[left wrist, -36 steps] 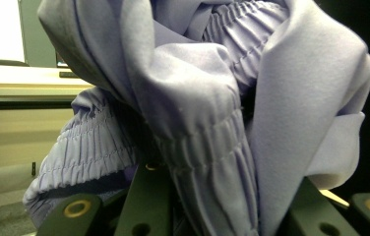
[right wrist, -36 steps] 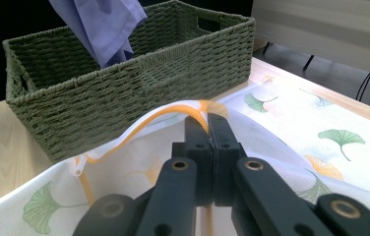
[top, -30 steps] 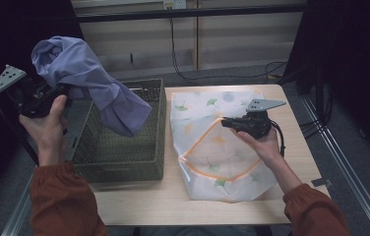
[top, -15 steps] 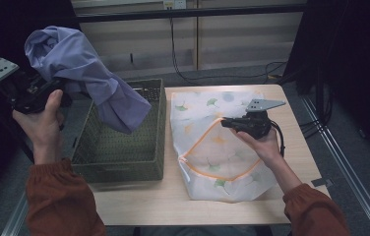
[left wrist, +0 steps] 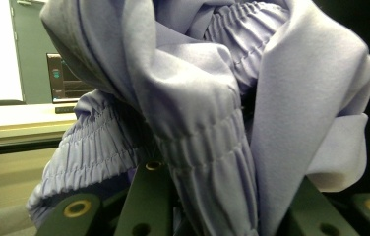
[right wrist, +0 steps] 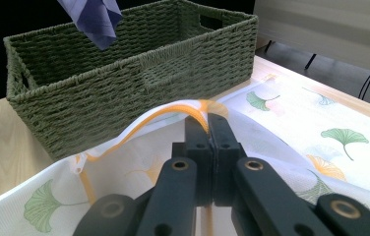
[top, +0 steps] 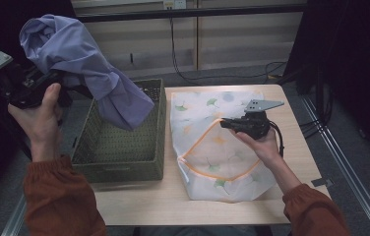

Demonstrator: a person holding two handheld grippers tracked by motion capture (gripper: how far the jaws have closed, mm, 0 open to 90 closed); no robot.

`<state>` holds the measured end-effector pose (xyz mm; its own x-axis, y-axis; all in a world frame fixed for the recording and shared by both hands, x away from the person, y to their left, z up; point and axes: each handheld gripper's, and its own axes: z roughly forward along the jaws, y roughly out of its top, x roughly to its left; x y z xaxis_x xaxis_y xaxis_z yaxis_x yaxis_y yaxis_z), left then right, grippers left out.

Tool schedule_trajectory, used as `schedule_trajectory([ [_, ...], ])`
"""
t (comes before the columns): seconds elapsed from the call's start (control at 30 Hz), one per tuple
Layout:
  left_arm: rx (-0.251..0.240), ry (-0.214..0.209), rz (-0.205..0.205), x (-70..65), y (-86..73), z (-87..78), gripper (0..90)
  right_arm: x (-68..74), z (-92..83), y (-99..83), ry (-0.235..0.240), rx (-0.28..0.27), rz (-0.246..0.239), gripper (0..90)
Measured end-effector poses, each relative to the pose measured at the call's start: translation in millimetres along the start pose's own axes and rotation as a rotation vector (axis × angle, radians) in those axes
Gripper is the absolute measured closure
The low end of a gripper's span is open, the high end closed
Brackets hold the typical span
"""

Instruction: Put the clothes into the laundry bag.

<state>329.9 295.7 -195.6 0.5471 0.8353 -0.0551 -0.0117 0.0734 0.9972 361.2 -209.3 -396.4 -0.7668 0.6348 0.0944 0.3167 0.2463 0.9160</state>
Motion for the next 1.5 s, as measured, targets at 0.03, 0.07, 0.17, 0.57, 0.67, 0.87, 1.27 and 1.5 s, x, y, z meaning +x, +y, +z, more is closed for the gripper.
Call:
schedule_trajectory([
  [0.03, 0.01, 0.004, 0.02, -0.4, 2.1, -0.4, 74.6, 0.1, 0.3, -0.1, 0.001, 0.001, 0.0, 89.6],
  [0.07, 0.006, 0.004, 0.019, -1.6, 3.2, -0.8, 74.6, 0.0, 0.5, -0.3, 0.001, 0.001, 0.002, 89.6],
  [0.17, -0.006, -0.007, 0.025, -4.0, 7.4, -3.1, 74.6, -0.6, 1.0, -0.7, 0.004, 0.0, 0.004, 89.6],
  [0.57, -0.04, -0.044, 0.044, -23.3, 19.9, 1.0, 74.6, 0.4, 3.7, -1.9, 0.008, 0.007, 0.001, 89.6],
  [0.67, -0.042, -0.059, 0.059, -28.4, 22.7, 3.2, 74.6, 0.6, 5.2, -2.9, 0.006, 0.016, 0.0, 89.6],
  [0.87, -0.054, -0.085, 0.06, -38.7, 29.0, 8.4, 74.6, 1.5, 6.5, -3.5, 0.008, 0.021, 0.001, 89.6],
  [1.27, -0.026, -0.165, 0.079, -67.5, 28.2, 26.8, 74.6, 1.4, 7.0, -3.7, 0.009, 0.021, -0.003, 89.6],
  [1.5, -0.024, -0.203, 0.1, -81.9, 28.7, 33.1, 74.6, 1.4, 6.6, -3.4, 0.011, 0.021, 0.0, 89.7],
])
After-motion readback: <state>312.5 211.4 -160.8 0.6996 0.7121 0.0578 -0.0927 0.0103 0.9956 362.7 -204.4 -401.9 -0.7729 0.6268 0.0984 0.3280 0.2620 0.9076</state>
